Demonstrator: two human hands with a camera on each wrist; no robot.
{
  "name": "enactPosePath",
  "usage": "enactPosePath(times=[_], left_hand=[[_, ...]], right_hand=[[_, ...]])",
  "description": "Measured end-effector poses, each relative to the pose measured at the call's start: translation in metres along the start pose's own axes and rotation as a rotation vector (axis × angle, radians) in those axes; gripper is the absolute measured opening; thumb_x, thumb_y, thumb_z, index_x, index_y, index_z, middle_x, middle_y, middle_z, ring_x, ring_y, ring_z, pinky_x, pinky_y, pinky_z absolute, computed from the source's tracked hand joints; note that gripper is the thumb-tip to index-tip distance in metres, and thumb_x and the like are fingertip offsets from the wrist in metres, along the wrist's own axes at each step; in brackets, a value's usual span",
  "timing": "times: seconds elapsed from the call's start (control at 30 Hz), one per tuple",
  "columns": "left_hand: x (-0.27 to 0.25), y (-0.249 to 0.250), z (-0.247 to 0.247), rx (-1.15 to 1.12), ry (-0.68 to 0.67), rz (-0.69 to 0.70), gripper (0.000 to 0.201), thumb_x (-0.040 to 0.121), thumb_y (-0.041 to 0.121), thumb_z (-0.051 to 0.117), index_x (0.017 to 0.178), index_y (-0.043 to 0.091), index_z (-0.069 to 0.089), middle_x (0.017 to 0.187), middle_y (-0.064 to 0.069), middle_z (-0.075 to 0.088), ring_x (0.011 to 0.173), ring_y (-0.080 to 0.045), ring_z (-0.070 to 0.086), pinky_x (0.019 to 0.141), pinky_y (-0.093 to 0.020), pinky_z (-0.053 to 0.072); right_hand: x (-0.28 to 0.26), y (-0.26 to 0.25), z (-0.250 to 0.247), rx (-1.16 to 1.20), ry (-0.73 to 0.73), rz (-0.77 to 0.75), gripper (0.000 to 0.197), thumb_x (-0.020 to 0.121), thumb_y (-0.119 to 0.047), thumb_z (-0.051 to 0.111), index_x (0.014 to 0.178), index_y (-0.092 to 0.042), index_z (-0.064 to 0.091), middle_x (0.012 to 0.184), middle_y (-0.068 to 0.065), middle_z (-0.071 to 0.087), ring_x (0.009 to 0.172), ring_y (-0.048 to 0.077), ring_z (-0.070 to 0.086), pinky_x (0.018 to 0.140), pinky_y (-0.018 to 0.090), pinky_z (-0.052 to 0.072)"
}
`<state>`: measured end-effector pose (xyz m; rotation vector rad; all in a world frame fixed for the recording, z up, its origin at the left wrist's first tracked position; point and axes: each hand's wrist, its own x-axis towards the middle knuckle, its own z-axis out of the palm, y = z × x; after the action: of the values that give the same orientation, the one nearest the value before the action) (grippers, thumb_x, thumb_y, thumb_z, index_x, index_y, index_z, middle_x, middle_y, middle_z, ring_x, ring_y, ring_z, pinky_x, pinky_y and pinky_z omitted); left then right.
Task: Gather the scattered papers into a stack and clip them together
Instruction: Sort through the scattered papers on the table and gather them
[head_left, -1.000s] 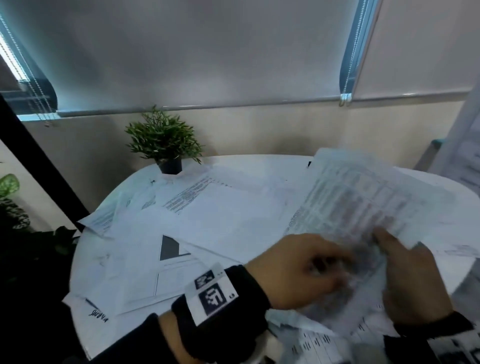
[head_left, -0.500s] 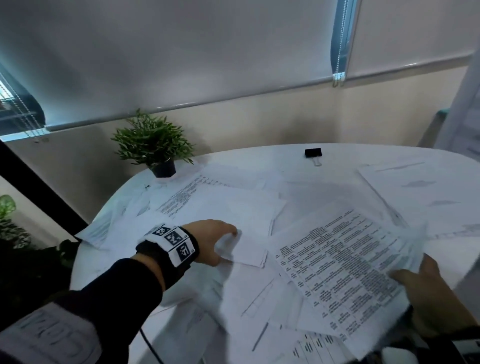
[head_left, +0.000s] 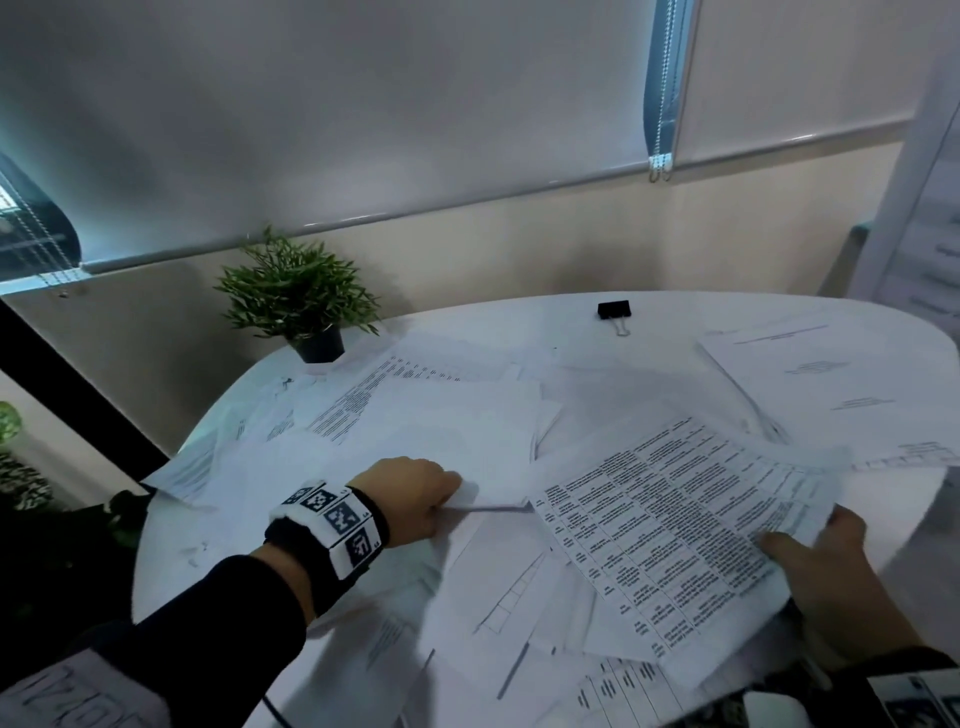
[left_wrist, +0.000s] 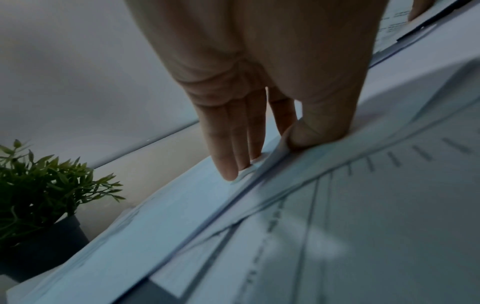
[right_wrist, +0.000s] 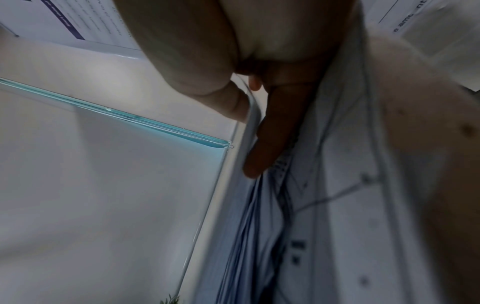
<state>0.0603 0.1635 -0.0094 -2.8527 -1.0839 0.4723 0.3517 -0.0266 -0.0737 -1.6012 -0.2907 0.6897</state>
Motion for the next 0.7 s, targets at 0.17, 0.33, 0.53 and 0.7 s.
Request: enactPosePath(times=[0.17, 0.33, 0.53, 0.7], left_hand=[[-0.024, -0.012, -0.042, -0.303, 0.412, -0.181, 0.017, 0.086, 0.032, 0.045, 0.096, 0.018, 0.047, 0.071, -0.002, 0.052, 0.064, -0.028, 0.047, 0.059, -0.031, 0.037], [-0.044, -0.008, -0.111, -1.007, 1.051, -0.181, 0.009, 0.097, 0.015, 0.048, 0.091, 0.022, 0.045, 0.067, 0.004, 0.06, 0.045, 0.0, 0.052, 0.044, -0.015, 0.043], [-0.009, 0.009, -0.092, -1.563, 0.697, -0.191, 0.008, 0.1, 0.012, 0.044, 0.101, 0.015, 0.052, 0.061, -0.001, 0.063, 0.045, -0.007, 0.054, 0.045, -0.02, 0.044], [0.02, 0.054, -0.031, -1.213, 0.386, -0.268, 0.011, 0.097, 0.02, 0.048, 0.108, 0.016, 0.048, 0.057, 0.008, 0.045, 0.048, -0.012, 0.038, 0.049, -0.026, 0.031]], right_hand=[[-0.014, -0.004, -0.002, -0.033, -0.057, -0.093, 0.068, 0.073, -0.027, 0.079, 0.126, -0.013, 0.04, 0.115, 0.011, 0.058, 0.109, 0.037, 0.056, 0.094, 0.055, 0.045], [-0.026, -0.013, 0.003, -0.101, -0.164, -0.148, 0.046, 0.089, -0.01, 0.061, 0.132, -0.019, 0.048, 0.113, 0.009, 0.058, 0.108, 0.03, 0.055, 0.096, 0.049, 0.044], [-0.029, -0.019, 0.0, -0.229, -0.248, -0.214, 0.025, 0.091, -0.011, 0.058, 0.116, -0.018, 0.06, 0.104, 0.004, 0.062, 0.096, 0.02, 0.054, 0.089, 0.03, 0.038], [-0.031, -0.026, -0.004, -0.199, -0.309, -0.162, 0.021, 0.096, -0.012, 0.049, 0.114, -0.015, 0.059, 0.093, -0.003, 0.064, 0.084, 0.017, 0.06, 0.074, 0.026, 0.051]])
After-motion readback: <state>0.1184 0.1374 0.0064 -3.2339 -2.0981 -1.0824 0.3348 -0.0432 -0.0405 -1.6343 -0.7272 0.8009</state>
